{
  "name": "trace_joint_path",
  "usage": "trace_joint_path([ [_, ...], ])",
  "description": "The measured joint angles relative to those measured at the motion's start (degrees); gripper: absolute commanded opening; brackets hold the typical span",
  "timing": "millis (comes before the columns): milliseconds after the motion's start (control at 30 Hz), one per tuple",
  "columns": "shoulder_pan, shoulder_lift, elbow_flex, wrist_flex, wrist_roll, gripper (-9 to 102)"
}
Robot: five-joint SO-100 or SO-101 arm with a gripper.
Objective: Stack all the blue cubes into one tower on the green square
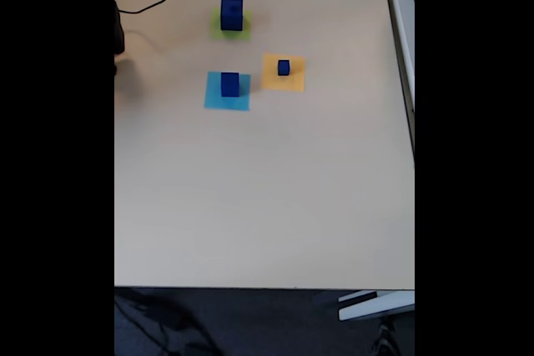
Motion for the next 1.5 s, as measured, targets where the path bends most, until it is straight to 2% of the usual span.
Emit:
trace_joint_path([
  [233,-3.34,10.63,10.63,-6.59,-28.39,0],
  [600,3.25,41.48,46.93,-18.11,-55.63,0],
  [767,4.92,57.74,62.67,-19.34,-59.15,0],
  [900,4.83,60.56,70.31,-19.60,-65.13,0],
  [1000,5.98,60.56,71.54,-19.51,-69.87,0],
  [1200,7.38,60.56,71.98,-14.15,-70.22,0],
  [1500,7.73,60.56,72.07,-13.27,-71.28,0],
])
